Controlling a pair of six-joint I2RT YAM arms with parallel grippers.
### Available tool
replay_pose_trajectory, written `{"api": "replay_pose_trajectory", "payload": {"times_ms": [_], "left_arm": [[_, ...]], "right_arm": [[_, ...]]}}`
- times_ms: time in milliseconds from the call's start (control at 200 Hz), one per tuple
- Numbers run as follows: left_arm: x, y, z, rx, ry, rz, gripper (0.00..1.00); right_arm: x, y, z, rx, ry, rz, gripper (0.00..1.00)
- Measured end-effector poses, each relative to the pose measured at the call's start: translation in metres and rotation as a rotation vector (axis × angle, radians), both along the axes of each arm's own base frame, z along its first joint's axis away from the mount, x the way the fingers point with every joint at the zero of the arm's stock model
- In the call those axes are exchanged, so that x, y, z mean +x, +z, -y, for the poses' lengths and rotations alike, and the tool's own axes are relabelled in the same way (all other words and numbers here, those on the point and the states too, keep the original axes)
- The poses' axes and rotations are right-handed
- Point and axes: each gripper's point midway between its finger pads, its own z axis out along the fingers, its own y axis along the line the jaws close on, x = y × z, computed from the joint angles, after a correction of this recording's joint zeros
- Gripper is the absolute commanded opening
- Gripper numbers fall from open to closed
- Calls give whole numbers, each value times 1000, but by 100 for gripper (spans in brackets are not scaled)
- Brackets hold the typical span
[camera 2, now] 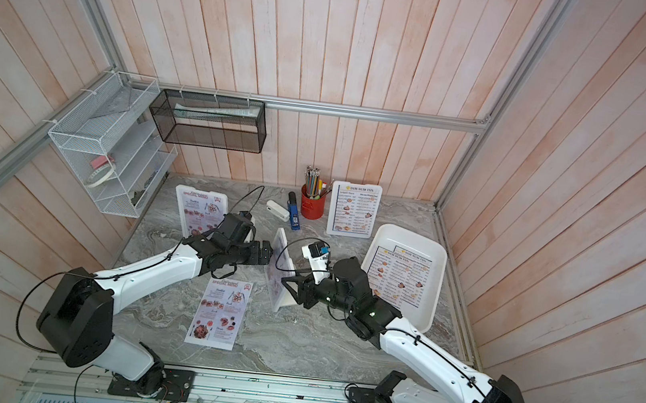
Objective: Replace the menus in the menu holders
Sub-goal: Move the menu holder to the center of the board.
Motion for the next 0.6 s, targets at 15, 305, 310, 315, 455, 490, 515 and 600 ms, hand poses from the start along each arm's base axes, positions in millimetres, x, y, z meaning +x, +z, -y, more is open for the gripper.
{"api": "replay_pose_trajectory", "payload": {"times_ms": [15,305,310,315,455,490,515,600], "left_arm": [[-1,1,-1,1,2,1,100],[-31,18,-31,11,39,22,100],[-31,19,-31,11,40,22,100],[-32,19,-32,11,40,23,100],[-38,26,-40,20,54,35,100],[-39,27,-41,20,56,35,100],[-39,28,-43,21,59,36,100],[-40,30,-46,22,65,37,100]], "right_arm": [[2,4,1,1,-3,5,51],[58,90,6,-10,-93,-33,24],[59,91,5,-13,-91,-33,23],[60,91,4,-15,-89,-33,23],[78,82,-13,-81,-78,-133,23],[80,74,-16,-104,-77,-161,24],[81,69,-18,-122,-75,-181,24],[79,49,-23,-179,-66,-242,24]]}}
